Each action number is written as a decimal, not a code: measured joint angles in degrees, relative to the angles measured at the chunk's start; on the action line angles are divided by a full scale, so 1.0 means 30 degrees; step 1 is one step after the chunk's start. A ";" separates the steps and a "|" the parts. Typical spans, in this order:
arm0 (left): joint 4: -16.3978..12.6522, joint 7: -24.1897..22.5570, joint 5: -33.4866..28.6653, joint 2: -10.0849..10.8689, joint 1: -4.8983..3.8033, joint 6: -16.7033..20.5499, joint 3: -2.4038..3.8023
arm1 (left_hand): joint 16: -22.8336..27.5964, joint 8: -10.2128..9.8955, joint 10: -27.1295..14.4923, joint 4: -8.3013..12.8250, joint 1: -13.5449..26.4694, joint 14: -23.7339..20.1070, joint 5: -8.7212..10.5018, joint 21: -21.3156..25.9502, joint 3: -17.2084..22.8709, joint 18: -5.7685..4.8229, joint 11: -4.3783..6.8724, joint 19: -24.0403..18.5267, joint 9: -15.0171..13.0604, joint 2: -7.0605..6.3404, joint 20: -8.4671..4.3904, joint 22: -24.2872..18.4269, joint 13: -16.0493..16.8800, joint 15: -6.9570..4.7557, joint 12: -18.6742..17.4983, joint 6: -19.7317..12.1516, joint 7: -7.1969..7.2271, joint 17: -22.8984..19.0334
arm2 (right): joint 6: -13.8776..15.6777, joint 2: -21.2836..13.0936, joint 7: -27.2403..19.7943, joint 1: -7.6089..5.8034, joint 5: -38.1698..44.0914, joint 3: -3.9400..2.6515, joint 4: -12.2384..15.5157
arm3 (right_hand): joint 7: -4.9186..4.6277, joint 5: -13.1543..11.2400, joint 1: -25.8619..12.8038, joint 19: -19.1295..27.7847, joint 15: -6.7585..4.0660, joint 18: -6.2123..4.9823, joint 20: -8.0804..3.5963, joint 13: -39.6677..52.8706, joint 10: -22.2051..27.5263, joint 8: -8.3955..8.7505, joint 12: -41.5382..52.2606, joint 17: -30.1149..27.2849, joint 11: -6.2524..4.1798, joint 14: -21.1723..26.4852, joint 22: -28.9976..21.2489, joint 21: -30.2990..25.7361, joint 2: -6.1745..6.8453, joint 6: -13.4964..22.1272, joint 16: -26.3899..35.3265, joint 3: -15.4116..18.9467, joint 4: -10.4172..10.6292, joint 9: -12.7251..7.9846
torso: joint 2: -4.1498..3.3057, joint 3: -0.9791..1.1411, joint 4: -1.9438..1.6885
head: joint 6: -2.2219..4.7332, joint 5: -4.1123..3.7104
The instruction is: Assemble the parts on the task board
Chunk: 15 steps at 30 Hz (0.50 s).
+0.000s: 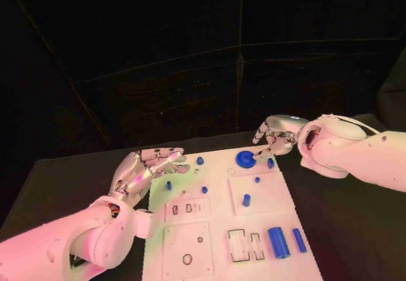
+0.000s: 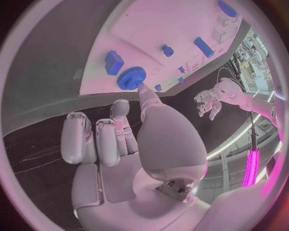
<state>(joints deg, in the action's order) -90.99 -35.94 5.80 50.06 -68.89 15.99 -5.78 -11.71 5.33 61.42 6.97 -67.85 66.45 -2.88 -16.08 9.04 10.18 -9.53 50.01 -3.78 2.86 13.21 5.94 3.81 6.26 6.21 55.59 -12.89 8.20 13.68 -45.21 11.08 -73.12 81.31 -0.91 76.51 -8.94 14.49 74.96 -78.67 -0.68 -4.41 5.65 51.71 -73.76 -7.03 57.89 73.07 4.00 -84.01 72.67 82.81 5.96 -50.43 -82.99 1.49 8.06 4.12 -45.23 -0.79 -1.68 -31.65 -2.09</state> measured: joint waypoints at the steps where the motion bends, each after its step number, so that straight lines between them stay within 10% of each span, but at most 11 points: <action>1: 0.0028 0.0004 -0.0004 -0.0013 0.0000 -0.0013 0.0000 | 0.0000 0.0000 0.0000 0.0000 0.0000 0.0000 0.0000 0.0000 0.0000 0.0000 0.0000 0.0000 0.0000 0.0000 0.0000 0.0000 0.0000 0.0000 0.0000 0.0000 0.0000 -0.0001 | -0.0133 0.0052 0.0070 0.0000 -0.0050 -0.0001 -0.0073 | -0.0070 0.0028 0.0164 -0.0076 0.0026 0.0003 0.0072 0.0908 -0.0335 -0.0051 0.0795 0.0311 0.0006 0.0022 0.0129 0.0111 0.0012 0.0070 -0.0145 0.0110 0.0110 -0.0001 | -0.0002 0.0004 0.0000 | -0.0005 -0.0013; 15: 0.0269 0.0049 -0.0035 -0.0187 0.0009 -0.0147 -0.0003 | -0.0001 0.0000 0.0000 0.0000 0.0000 0.0000 0.0000 0.0000 0.0000 0.0001 0.0000 0.0000 0.0000 0.0000 -0.0001 0.0004 0.0000 0.0000 0.0000 0.0000 0.0000 -0.0003 | -0.1412 0.1094 0.0431 0.0009 -0.0178 -0.0001 -0.0835 | -0.0207 0.0118 0.1257 -0.0642 0.0164 0.0297 0.0368 0.7649 -0.2515 -0.0595 0.6615 0.0628 0.0197 0.0023 0.0761 0.0632 -0.0437 0.0330 -0.1054 0.0684 0.0685 0.0001 | -0.0022 -0.0037 -0.0024 | -0.0110 -0.0033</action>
<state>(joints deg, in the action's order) -90.18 -35.79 5.69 49.50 -68.86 15.55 -5.79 -11.71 5.33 61.42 6.96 -67.86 66.45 -2.88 -16.08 9.04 10.18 -9.53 50.01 -3.78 2.86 13.21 5.95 3.81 6.26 6.21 55.59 -12.89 8.19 9.44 -41.93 12.38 -73.10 80.78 -0.91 74.01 -9.56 14.84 78.73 -80.60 -0.19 -3.52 6.76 74.66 -81.30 -8.81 77.73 74.96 4.59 -83.94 74.95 84.71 4.65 -49.44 -86.15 3.54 10.11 4.12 -45.30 -0.90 -1.75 -31.98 -2.19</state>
